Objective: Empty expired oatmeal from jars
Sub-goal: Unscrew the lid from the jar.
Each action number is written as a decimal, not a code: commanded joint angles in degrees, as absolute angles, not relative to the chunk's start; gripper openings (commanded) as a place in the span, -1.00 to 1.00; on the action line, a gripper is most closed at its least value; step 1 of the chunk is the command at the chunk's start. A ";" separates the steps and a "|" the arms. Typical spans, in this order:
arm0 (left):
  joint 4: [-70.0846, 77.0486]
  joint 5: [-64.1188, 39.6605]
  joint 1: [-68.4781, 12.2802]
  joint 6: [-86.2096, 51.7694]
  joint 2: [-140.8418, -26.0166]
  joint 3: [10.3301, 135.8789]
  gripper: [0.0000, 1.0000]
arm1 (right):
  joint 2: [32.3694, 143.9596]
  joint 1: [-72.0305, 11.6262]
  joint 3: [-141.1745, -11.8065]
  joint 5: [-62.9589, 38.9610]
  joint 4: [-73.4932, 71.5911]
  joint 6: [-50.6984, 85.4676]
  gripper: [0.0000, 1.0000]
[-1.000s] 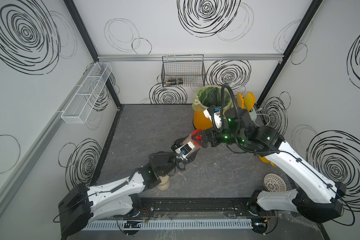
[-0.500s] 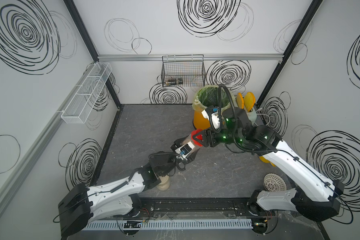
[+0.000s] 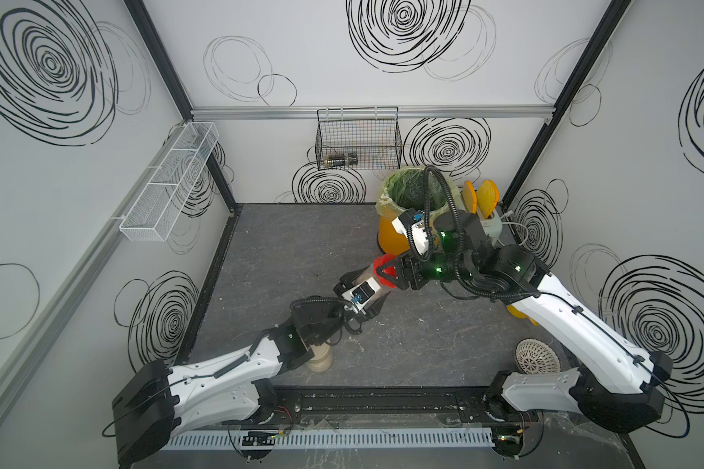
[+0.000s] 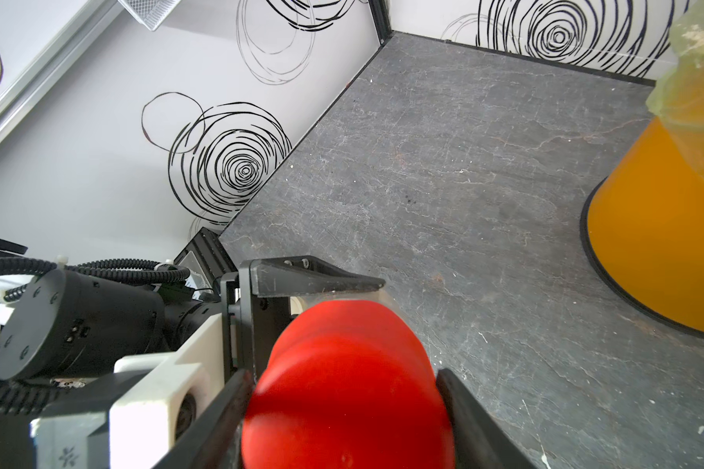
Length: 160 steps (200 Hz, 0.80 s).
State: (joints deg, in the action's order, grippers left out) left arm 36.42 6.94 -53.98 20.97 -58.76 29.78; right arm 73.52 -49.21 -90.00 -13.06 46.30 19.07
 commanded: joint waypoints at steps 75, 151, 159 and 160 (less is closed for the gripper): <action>41.49 3.11 -53.26 19.07 -56.38 30.50 0.36 | 72.21 -48.87 -87.93 -20.40 46.67 10.59 0.06; 39.61 -0.04 -53.00 18.04 -54.28 29.99 0.31 | 66.58 -47.74 -85.11 -28.38 46.08 -13.88 -0.27; 39.49 -0.35 -53.00 17.86 -54.06 29.84 0.30 | 65.43 -47.40 -84.19 -28.86 44.95 -15.34 -0.33; 39.48 -0.35 -53.00 17.89 -54.06 29.82 0.30 | 65.24 -47.39 -84.02 -28.97 44.76 -15.40 -0.34</action>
